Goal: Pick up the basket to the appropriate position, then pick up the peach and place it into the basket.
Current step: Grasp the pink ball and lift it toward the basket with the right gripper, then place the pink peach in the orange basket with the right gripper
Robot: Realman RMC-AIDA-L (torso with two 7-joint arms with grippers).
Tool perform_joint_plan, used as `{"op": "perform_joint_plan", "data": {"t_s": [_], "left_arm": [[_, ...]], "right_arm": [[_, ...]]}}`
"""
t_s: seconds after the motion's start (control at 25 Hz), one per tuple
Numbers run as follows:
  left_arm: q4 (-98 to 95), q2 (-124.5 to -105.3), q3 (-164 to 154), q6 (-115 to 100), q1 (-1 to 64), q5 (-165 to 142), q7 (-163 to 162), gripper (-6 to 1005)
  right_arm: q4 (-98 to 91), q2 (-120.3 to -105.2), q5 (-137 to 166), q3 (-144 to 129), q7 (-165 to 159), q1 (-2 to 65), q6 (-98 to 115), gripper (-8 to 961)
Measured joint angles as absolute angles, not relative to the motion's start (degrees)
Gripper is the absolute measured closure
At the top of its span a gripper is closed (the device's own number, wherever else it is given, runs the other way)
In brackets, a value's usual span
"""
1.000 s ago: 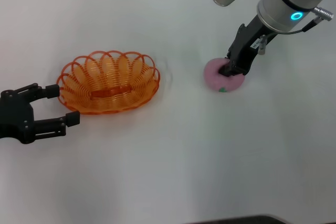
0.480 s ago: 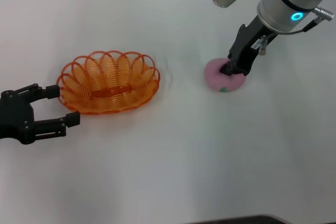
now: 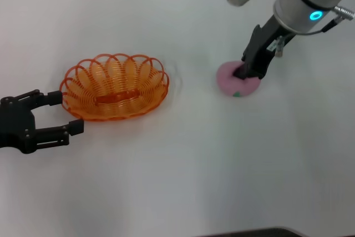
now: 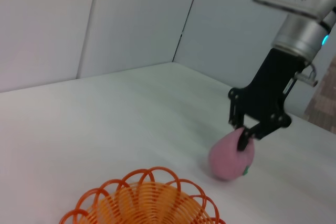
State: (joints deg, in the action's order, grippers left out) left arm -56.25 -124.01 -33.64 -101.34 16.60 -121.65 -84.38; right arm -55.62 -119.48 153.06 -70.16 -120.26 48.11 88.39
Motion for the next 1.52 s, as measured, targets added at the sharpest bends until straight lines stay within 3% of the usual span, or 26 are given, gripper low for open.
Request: {"op": "perform_joint_plan", "data": {"t_s": [0.64, 1.16, 1.52], "left_arm": [[-56.2, -124.01, -33.8, -101.3, 16.6, -121.6, -84.4, 94], [-56.2, -124.01, -33.7, -101.3, 16.8, -121.6, -84.6, 94], [-56.2, -124.01, -33.7, -101.2, 16.8, -121.6, -84.6, 94]], "right_arm": [[-80.1, -119.43, 148.9, -61.3, -120.2, 49.0, 108.0, 897], [-77.5, -119.54, 142.8, -60.9, -118.1, 47.6, 104.1, 899], [-59.8, -119.82, 121.7, -61.3, -104.4, 42.5, 86.8, 899]]}}
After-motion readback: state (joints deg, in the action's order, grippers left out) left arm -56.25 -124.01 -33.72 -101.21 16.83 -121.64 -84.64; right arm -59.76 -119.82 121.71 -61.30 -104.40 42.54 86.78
